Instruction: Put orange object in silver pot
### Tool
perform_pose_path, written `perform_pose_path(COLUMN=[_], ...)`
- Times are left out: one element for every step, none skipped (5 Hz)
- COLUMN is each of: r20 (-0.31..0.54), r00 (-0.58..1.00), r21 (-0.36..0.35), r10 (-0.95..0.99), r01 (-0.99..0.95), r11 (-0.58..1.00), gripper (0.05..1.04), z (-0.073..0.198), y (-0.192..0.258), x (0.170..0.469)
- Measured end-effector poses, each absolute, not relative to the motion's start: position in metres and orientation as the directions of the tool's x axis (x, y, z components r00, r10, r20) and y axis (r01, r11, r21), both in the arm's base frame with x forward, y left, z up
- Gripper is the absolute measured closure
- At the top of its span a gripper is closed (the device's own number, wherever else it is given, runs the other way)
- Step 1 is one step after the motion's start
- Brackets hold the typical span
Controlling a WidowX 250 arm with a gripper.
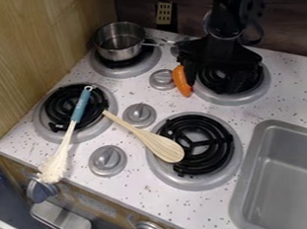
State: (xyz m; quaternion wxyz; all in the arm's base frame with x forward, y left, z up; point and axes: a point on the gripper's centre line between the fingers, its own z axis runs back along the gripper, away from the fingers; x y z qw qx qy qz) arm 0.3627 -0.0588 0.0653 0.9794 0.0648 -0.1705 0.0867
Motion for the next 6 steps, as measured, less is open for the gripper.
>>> perform_pose_path(r20=[0.309, 0.283, 0.298, 0.332, 0.367, 0.377], r00=[0.942, 0.959, 0.954, 0.943, 0.923, 0.900], r21=[0.113, 0.144, 0.178, 0.169, 0.138, 0.106], r10=[0.129, 0.021, -0.016, 0.017, 0.112, 0.219], r01=[-0.171, -0.064, -0.039, -0.077, -0.173, -0.277], r11=[0.979, 0.988, 0.983, 0.983, 0.975, 0.955], gripper=[0.087, 0.087, 0.087, 0.087, 0.087, 0.087], z=[0.053, 0.050, 0.049, 0.060, 0.057, 0.049], y=[-0.059, -0.042, -0.027, -0.021, -0.002, 0.007], x=[0.359, 0.360, 0.364, 0.376, 0.391, 0.401])
